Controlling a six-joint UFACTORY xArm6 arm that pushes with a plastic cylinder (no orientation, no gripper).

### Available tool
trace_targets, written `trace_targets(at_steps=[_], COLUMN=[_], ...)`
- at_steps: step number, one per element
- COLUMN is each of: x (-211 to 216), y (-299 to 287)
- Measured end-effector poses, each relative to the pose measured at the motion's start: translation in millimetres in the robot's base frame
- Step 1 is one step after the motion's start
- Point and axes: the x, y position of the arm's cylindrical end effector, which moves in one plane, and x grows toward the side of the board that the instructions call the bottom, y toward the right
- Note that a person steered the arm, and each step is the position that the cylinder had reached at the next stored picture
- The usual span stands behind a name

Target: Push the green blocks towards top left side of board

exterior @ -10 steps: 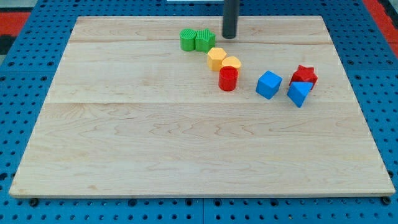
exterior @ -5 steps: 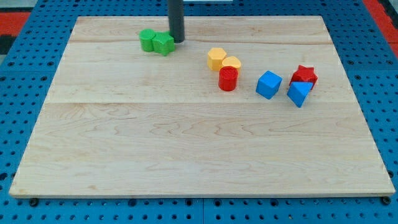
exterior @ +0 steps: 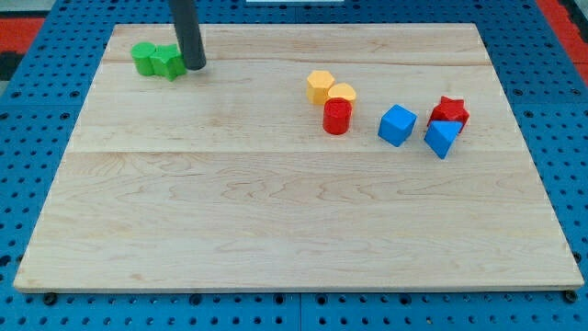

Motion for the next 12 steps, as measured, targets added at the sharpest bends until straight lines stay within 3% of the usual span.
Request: trace_targets(at_steps=[3, 5, 7, 11, 12], x=[11, 47, -12, 2, 2], y=[-65, -87, -148, -84, -92])
